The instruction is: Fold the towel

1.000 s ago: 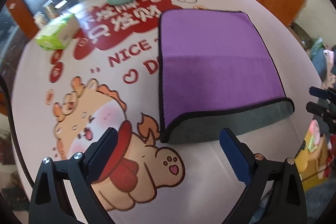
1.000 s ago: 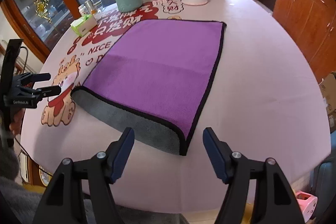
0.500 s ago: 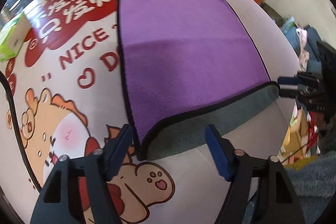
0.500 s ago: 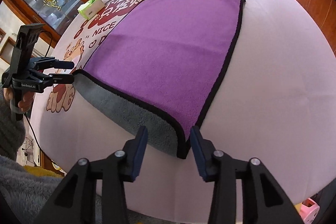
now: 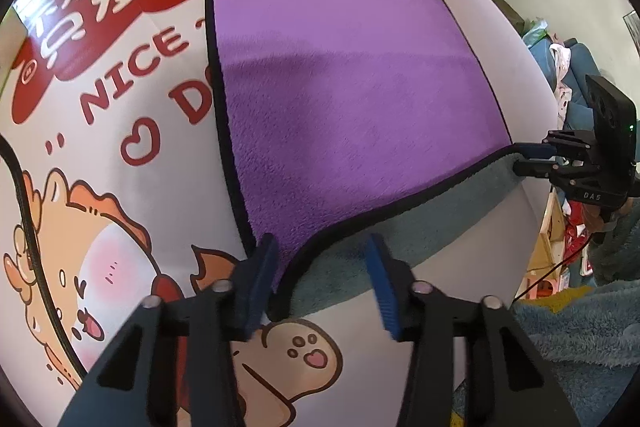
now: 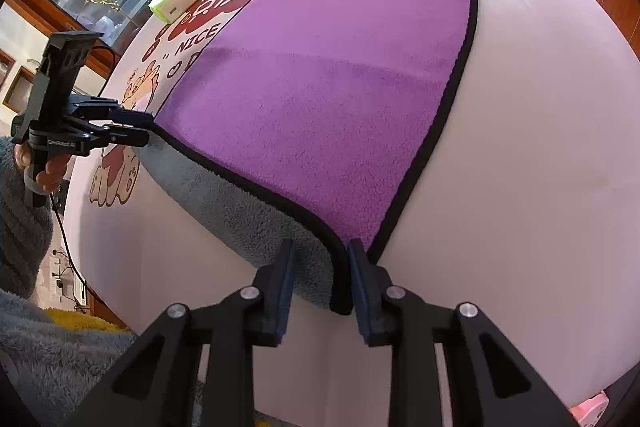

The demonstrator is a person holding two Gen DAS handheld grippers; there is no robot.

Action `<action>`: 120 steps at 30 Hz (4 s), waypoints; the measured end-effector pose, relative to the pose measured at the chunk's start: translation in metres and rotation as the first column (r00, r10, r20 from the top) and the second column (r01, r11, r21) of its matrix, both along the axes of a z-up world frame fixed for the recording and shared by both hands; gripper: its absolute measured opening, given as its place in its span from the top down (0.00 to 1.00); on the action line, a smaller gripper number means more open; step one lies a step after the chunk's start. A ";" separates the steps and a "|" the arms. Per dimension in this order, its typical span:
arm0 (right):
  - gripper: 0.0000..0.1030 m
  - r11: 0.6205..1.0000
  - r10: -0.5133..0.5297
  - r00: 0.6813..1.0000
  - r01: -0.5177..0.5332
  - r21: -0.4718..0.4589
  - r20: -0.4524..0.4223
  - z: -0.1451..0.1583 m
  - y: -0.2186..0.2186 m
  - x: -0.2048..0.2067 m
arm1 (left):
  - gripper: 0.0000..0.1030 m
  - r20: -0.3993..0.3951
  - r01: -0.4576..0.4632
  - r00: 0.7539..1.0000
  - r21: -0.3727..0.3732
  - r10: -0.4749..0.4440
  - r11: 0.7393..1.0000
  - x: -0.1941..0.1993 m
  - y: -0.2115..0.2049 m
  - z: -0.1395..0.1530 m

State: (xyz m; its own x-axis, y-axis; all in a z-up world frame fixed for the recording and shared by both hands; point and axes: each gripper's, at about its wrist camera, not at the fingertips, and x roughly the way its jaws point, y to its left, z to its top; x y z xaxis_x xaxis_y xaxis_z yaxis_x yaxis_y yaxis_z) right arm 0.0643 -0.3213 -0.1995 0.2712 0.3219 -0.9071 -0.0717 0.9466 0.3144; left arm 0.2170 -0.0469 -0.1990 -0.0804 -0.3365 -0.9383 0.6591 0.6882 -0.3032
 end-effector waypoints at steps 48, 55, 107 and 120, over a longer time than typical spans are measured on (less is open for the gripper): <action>0.95 0.991 -0.071 0.988 0.087 -0.106 0.140 0.044 -0.002 0.003 | 0.92 0.271 -0.165 0.954 0.101 0.133 0.981 -0.015 -0.019 0.047; 0.95 0.977 -0.117 0.962 0.156 -0.147 0.247 0.078 -0.011 0.034 | 0.93 0.365 -0.247 0.909 0.084 0.200 0.965 0.011 -0.038 0.072; 0.81 0.801 -0.404 0.890 0.455 -0.388 0.210 0.006 -0.068 0.226 | 0.39 0.398 -0.421 0.848 0.100 0.351 0.902 0.203 -0.138 -0.001; 0.44 0.816 -0.452 0.851 0.515 -0.263 0.265 0.042 -0.066 0.214 | 0.01 0.407 -0.445 0.817 -0.004 0.408 0.896 0.190 -0.118 0.028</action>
State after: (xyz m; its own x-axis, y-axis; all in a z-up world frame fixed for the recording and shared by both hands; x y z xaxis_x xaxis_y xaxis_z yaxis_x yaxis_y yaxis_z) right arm 0.2782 -0.3875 -0.1577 0.4852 -0.1875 -0.8541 0.3962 0.9179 0.0235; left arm 0.4068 -0.1648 -0.1710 0.4274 -0.1676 -0.8884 0.3435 0.9391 -0.0119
